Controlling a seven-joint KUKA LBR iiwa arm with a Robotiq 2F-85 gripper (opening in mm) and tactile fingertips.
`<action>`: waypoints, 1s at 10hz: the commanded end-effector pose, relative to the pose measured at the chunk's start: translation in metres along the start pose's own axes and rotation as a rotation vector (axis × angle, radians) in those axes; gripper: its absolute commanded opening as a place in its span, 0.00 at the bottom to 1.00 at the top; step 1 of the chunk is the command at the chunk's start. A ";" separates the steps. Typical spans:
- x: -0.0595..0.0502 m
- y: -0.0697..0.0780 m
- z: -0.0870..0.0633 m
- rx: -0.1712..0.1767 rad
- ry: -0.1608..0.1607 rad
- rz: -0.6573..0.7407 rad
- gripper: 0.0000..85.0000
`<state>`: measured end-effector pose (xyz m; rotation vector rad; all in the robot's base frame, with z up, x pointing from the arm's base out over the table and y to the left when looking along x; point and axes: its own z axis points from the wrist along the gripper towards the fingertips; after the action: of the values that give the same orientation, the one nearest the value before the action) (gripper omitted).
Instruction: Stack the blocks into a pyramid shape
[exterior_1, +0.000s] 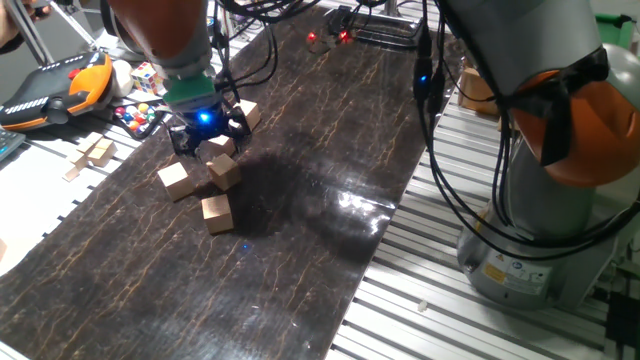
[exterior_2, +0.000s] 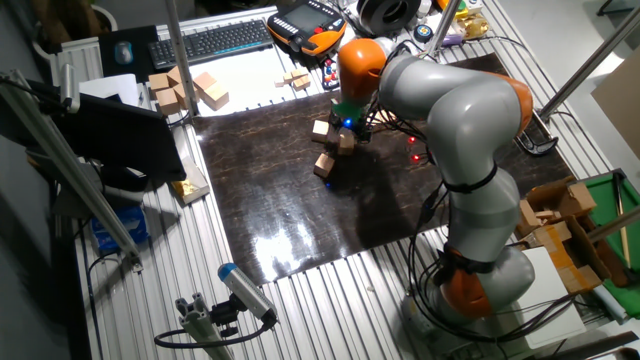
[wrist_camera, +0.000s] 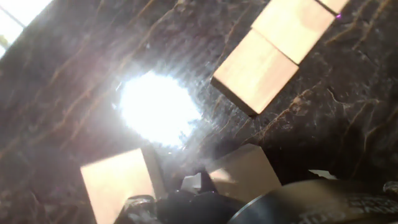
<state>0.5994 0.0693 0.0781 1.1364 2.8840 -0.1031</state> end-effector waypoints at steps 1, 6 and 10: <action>0.000 0.000 0.001 -0.009 -0.016 -0.359 0.96; 0.007 -0.002 0.010 0.000 -0.009 -0.457 0.95; 0.009 -0.003 0.019 -0.007 -0.003 -0.466 0.93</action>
<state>0.5909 0.0713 0.0582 0.6240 3.0519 -0.1094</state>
